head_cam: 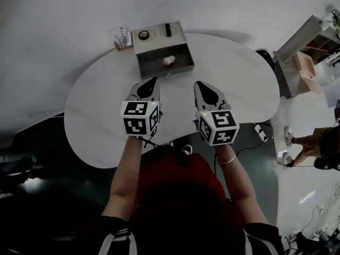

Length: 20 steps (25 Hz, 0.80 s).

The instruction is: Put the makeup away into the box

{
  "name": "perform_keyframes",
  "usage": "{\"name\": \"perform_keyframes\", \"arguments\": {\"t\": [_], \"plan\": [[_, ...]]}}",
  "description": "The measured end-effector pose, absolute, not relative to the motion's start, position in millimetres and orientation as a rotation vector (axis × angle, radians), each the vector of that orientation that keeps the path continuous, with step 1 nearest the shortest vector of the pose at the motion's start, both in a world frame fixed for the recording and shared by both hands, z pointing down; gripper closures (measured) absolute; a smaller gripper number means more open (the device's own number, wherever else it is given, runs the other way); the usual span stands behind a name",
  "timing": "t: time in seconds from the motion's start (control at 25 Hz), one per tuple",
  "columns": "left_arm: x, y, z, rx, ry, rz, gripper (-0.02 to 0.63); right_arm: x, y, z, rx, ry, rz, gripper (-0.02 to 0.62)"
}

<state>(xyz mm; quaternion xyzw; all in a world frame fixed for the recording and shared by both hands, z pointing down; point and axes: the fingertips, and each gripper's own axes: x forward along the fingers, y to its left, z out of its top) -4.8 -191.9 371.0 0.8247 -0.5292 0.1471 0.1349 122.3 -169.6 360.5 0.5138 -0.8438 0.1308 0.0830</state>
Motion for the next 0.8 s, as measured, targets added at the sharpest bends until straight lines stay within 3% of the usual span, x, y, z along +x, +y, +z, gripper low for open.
{"name": "perform_keyframes", "arguments": {"t": [0.8], "plan": [[-2,-168,362,2.409,-1.558,0.403,0.583,128,-151,355,1.576,-2.532,0.382,0.581]]}}
